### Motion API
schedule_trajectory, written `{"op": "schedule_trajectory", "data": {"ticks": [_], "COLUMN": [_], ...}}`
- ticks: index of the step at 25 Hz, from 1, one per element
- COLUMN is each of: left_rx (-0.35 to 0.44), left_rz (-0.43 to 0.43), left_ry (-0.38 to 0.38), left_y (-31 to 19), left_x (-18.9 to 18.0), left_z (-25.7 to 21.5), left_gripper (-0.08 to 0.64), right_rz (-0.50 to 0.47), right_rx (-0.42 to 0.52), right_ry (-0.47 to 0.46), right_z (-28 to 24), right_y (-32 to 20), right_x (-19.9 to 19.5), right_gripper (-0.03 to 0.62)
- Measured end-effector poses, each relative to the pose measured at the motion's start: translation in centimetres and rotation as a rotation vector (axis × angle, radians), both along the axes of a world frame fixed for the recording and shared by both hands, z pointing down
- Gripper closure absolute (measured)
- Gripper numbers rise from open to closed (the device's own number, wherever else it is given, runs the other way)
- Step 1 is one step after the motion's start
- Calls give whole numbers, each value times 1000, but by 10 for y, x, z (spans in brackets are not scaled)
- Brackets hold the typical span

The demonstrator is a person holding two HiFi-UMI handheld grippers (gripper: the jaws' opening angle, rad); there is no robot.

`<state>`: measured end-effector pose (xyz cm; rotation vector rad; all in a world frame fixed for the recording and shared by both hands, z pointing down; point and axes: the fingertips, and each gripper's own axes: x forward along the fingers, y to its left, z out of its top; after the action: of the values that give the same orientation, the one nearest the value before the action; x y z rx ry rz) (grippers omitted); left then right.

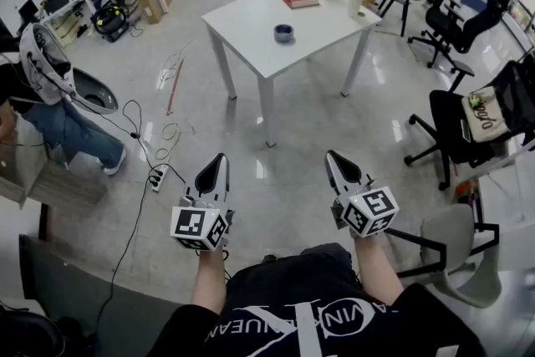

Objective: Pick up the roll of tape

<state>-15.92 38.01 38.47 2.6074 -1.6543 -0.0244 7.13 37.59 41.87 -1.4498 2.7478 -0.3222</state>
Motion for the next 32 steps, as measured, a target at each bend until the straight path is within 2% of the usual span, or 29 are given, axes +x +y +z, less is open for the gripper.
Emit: {"op": "schedule_trajectory", "data": {"ticks": [11,20,23,29,32], "left_rx": [-16,-49,-57,-84,-90], "left_rz": [-8,19,28,15,4], "left_ry": [17,35,42,49,39], "left_y": [10,11,-1,-48,-74], "left_x": [-14,-17,-20,-33,-38], "left_z": [6,20,23,28,27], "left_gripper": [558,558,558,557,558], "right_rz": [-13,51,77,47,37], "right_rx": [-1,-18,-41,-69,-81], "right_ry": [14,13,-9,-24,-36], "right_z": [4,11,15,21,23], "right_y": [6,14,2,-46,-76], "right_x": [-16,-9,-3,-18,-21], "right_gripper": [584,572,547,475,472]}}
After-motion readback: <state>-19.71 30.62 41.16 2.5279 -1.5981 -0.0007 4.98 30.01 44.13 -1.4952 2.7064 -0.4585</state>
